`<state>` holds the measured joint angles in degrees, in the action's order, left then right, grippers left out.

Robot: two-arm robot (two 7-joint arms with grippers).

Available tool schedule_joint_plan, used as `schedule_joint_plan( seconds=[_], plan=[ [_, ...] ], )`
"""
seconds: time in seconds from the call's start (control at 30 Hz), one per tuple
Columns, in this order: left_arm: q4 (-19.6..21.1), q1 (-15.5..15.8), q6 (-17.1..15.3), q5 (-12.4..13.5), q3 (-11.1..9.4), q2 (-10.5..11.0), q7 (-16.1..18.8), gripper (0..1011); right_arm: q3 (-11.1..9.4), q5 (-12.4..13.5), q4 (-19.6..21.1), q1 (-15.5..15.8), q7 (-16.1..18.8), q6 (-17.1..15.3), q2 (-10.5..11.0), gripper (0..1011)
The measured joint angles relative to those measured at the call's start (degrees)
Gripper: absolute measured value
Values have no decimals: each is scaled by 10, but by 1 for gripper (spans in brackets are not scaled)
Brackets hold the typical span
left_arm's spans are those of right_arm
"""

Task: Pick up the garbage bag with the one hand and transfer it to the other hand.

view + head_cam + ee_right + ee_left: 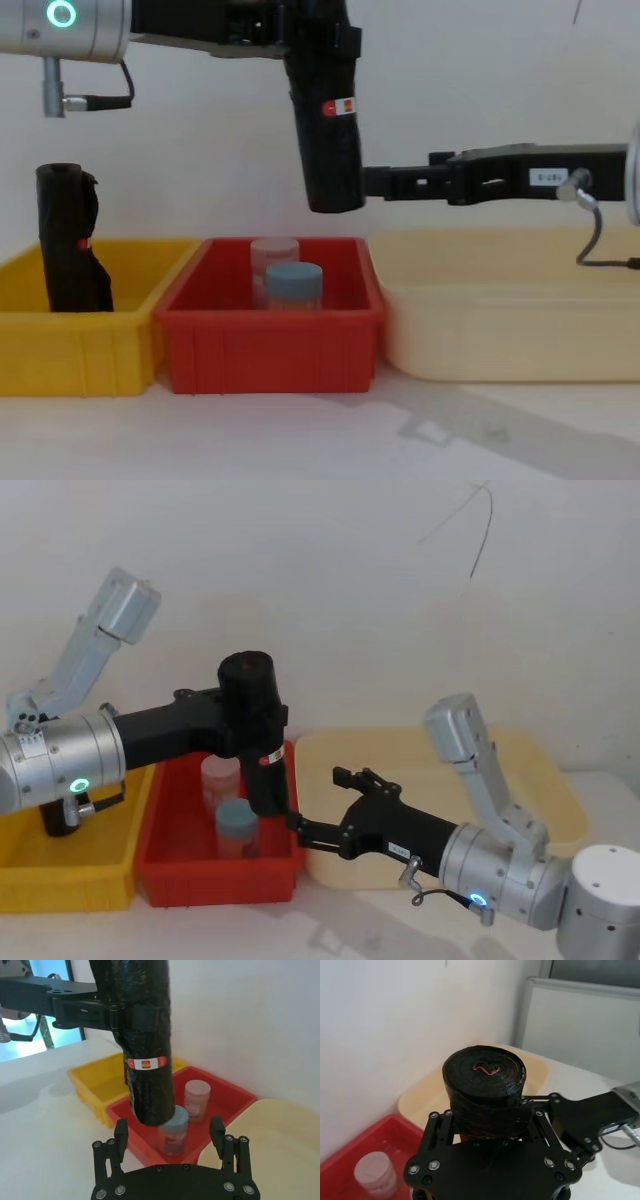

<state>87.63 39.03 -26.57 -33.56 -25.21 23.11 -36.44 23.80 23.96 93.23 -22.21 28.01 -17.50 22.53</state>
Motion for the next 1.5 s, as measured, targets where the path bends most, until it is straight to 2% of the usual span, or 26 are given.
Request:
schedule_joint_plan(
  seconds=[0.63,1.07,1.23,1.5],
  plan=[
    [-14,10,0,-24,-23,-2,-40,518,29,17,-32,-31,23,-1,-18,1001],
    [-21,13,0,-35,-39,1,-65,518,35,33,-49,-47,26,-11,-30,1001],
    [-23,13,0,-38,-44,1,-71,518,37,39,-53,-51,27,-15,-34,913],
    [-24,14,0,-40,-47,2,-75,518,38,43,-56,-54,28,-19,-36,690]
  ],
)
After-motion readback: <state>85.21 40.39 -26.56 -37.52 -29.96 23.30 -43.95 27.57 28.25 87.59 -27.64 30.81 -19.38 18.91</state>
